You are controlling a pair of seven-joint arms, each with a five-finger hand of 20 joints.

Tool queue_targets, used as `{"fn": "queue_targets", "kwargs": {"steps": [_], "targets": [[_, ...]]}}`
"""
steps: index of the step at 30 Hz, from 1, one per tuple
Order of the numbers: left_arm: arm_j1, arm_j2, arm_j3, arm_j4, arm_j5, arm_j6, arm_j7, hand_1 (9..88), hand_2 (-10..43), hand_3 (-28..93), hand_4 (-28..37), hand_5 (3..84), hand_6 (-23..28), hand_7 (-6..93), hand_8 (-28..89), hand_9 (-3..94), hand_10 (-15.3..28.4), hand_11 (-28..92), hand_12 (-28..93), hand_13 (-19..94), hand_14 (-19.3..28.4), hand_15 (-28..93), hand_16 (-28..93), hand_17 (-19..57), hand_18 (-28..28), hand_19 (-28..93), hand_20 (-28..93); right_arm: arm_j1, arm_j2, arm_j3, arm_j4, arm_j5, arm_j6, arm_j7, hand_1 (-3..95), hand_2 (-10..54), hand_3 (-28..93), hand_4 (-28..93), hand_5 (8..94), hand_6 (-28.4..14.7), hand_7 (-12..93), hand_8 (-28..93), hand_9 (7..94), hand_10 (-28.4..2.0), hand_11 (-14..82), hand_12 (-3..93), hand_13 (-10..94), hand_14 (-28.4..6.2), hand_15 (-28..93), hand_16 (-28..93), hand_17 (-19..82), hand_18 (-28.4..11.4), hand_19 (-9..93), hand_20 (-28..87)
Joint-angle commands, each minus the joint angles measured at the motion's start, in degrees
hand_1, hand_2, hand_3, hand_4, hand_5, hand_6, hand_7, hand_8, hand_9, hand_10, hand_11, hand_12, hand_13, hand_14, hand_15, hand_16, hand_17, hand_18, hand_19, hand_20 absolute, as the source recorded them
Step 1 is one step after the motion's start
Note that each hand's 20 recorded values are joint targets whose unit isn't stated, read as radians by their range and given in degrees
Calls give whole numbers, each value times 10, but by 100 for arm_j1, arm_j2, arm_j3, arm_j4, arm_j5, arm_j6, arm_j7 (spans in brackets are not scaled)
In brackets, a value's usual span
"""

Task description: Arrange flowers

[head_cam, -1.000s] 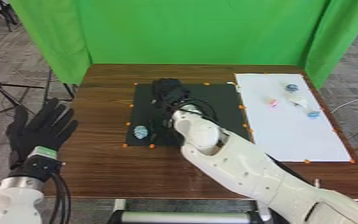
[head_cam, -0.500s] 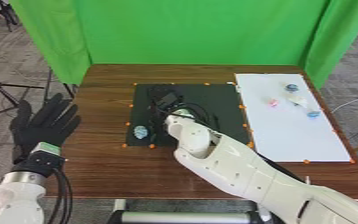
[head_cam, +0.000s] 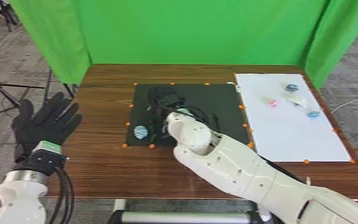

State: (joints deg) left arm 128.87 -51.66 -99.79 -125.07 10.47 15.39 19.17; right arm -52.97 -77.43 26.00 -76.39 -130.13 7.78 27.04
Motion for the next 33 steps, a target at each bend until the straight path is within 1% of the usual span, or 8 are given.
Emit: {"fn": "queue_targets", "kwargs": {"steps": [1, 7, 16, 19, 22, 24, 27, 33], "targets": [[3, 12, 2, -5, -61, 97, 56, 253, 139, 678, -283, 383, 73, 120, -83, 290, 135, 206, 71, 185, 123, 311, -96, -47, 111, 275, 84, 1, 8, 33, -145, -105, 107, 38, 530, -95, 768, -282, 597, -28, 334, -26, 677, -131, 201, 243, 687, -70, 598, 407, 352, -240, 841, 382], [25, -6, -32, -19, -44, 108, 18, 253, 138, 680, -283, 381, 73, 122, -84, 282, 134, 210, 73, 178, 125, 328, -93, -48, 110, 276, 84, -95, 18, 137, -255, 10, -43, 69, 502, -95, 778, -283, 587, -22, 320, -150, 638, -150, 225, 186, 670, -79, 611, 392, 342, -241, 836, 376], [15, -44, -11, -12, -49, 94, -6, 255, 138, 679, -283, 380, 73, 126, -83, 283, 135, 215, 74, 179, 127, 337, -97, -47, 110, 275, 83, -143, 108, 159, -487, -6, -15, 125, 474, -95, 790, -283, 576, -25, 316, -160, 633, -150, 219, 182, 668, -90, 624, 368, 340, -240, 833, 375], [99, -86, -78, -46, -32, 101, -15, 256, 138, 678, -283, 381, 73, 129, -83, 286, 137, 220, 76, 181, 129, 339, -97, -48, 110, 276, 84, -232, 279, 324, -728, -222, -406, 26, 472, -95, 760, -282, 624, -36, 358, 2, 658, -152, 228, 187, 675, -103, 649, 303, 341, -243, 833, 377], [122, -158, -117, -44, -16, 60, -42, 255, 138, 679, -283, 382, 74, 129, -85, 286, 137, 221, 74, 181, 130, 340, -98, -49, 111, 279, 83, -406, 551, 638, -1120, -285, -468, 199, 436, -82, 763, -263, 634, -40, 345, 25, 653, -160, 213, 184, 667, -113, 655, 298, 338, -247, 833, 380], [76, -254, -113, -16, 42, 25, -175, 255, 138, 679, -283, 382, 73, 130, -85, 286, 137, 222, 74, 183, 130, 341, -98, -49, 111, 279, 83, -872, 969, 1200, -1786, -89, -548, 401, 420, -75, 780, -259, 625, -42, 305, 9, 647, -164, 206, 182, 664, -115, 657, 296, 334, -251, 832, 380], [163, -241, -113, -62, 65, -3, -85, 253, 138, 681, -283, 383, 73, 130, -86, 286, 137, 221, 73, 188, 128, 339, -99, -49, 112, 279, 82, -1647, 1457, 2201, -2472, 223, -570, -69, 395, -64, 804, -247, 599, -40, 270, -128, 620, -167, 195, 177, 645, -123, 664, 285, 322, -253, 827, 377], [258, -226, -170, -89, -5, -14, 122, 253, 137, 682, -283, 383, 73, 129, -87, 289, 135, 219, 72, 191, 127, 333, -98, -49, 112, 278, 81, -2752, 2485, 3537, -3143, -5, -685, 316, 391, -71, 802, -245, 565, -40, 254, -135, 583, -165, 176, 171, 619, -124, 656, 276, 302, -242, 808, 372]]}}
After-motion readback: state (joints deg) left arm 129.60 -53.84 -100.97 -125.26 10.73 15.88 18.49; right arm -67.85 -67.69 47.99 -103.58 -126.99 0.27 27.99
